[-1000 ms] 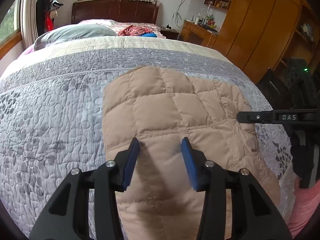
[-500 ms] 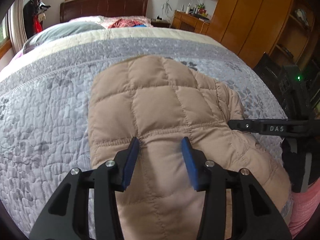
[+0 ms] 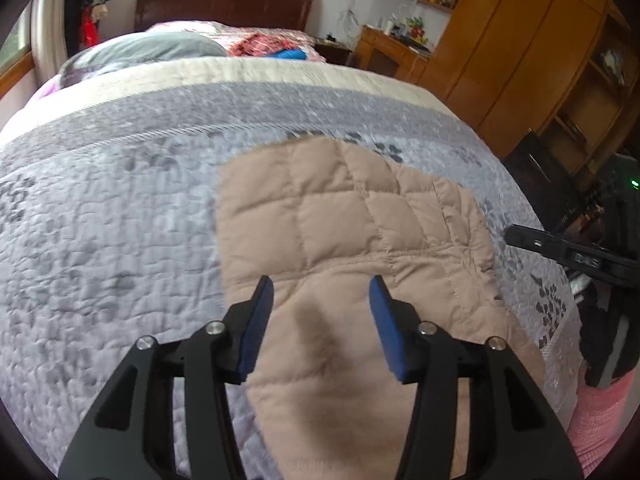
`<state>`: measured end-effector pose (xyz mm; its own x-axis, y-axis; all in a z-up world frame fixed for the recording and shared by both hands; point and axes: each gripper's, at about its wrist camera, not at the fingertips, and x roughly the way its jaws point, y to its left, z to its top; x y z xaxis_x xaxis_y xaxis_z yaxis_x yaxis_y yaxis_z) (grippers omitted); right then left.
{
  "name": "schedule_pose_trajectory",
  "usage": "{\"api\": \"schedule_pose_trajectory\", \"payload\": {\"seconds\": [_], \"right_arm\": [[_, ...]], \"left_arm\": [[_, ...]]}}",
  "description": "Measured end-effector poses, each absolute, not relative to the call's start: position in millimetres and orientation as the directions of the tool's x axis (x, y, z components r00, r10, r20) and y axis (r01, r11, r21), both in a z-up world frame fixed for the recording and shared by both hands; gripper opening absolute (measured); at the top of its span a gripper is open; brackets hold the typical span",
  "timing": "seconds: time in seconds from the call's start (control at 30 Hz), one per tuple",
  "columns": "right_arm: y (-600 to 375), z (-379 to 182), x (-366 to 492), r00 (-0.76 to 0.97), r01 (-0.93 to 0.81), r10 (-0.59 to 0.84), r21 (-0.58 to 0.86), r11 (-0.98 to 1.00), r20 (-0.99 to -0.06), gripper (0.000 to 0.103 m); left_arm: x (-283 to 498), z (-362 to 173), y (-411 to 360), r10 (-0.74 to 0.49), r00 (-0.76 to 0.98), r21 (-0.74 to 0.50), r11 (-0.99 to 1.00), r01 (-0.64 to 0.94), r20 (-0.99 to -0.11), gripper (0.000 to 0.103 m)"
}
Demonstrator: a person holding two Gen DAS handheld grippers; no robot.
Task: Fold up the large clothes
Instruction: 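Lower the coat end, open the right gripper and withdraw both grippers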
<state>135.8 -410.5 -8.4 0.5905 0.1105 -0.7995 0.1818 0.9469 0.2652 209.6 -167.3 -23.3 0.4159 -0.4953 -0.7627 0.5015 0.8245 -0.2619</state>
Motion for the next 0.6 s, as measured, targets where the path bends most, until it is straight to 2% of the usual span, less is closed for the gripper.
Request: {"api": "schedule_pose_trajectory", "payload": {"seconds": [0.07,0.23,0.37,0.6], "right_arm": [[-399.8,0.3,130.1,0.586,0.143,0.153,0.287,0.947,-0.796,0.023],[-366.3,-2.6,123.9,0.540,0.071,0.188,0.267,0.961,-0.821,0.022],[-348.1,-12.9,119.1,0.516,0.047,0.193,0.253,0.966,-0.834,0.022],[-346.0,-33.6,116.4,0.489,0.054,0.198,0.256,0.965,-0.850,0.022]], "left_arm": [[201.5,-15.2,-163.8,-0.491,0.431,-0.253,0.829,0.499,-0.757,0.056],[179.4,-11.1,-167.4,-0.526,0.402,-0.288,0.806,0.517,-0.750,0.054],[170.4,-23.5,-172.4,-0.530,0.367,-0.305,0.799,0.519,-0.764,0.031],[172.3,-49.0,-177.0,-0.491,0.363,-0.268,0.814,0.516,-0.792,0.030]]}}
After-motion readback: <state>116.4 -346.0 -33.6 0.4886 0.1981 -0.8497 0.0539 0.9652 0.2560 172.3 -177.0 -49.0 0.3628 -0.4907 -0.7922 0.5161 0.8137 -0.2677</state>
